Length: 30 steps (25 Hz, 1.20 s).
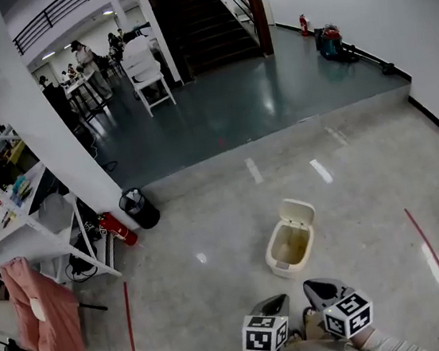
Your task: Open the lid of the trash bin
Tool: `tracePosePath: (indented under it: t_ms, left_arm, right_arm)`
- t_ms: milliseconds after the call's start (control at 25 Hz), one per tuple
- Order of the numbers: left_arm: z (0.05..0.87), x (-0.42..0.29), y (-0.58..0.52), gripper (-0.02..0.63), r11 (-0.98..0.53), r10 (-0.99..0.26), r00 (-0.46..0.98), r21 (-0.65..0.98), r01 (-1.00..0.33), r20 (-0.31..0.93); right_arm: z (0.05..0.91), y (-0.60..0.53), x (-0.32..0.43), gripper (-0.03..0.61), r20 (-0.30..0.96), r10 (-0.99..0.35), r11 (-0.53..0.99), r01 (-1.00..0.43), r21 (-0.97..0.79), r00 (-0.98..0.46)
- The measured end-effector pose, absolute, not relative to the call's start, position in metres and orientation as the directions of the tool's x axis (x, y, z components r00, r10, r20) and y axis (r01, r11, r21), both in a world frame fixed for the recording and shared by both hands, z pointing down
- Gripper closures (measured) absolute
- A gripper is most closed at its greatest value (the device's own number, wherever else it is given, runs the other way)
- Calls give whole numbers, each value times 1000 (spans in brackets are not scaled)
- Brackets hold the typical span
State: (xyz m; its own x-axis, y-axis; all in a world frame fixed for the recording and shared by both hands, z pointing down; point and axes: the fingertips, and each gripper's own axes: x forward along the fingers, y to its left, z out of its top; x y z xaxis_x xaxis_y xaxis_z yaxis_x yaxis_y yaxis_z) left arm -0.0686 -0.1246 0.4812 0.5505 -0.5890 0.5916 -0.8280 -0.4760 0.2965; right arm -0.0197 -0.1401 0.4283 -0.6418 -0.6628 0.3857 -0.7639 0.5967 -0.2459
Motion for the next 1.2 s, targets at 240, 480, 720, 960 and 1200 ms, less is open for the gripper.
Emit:
tracePosePath:
  t_ms: [240, 480, 720, 960, 1200]
  left_arm:
    - [448, -83, -132, 612, -461, -686, 514, 240, -855, 515]
    - [445, -89, -136, 612, -454, -702, 522, 260, -852, 485]
    - [446, -90, -138, 612, -450, -706, 525, 271, -851, 476]
    - [451, -90, -136, 612, -439, -705, 520, 279, -854, 483]
    - [452, -96, -133, 611, -416, -711, 512, 299, -859, 481]
  right_arm:
    - [419, -133, -22, 575, 348, -662, 628, -745, -225, -663]
    - [422, -136, -27, 575, 333, -668, 635, -743, -212, -665]
    - [421, -135, -28, 575, 344, -672, 637, -749, -183, -656]
    - [421, -134, -26, 575, 346, -672, 637, -749, -183, -655]
    - [422, -131, -33, 575, 357, -657, 652, -738, -174, -664]
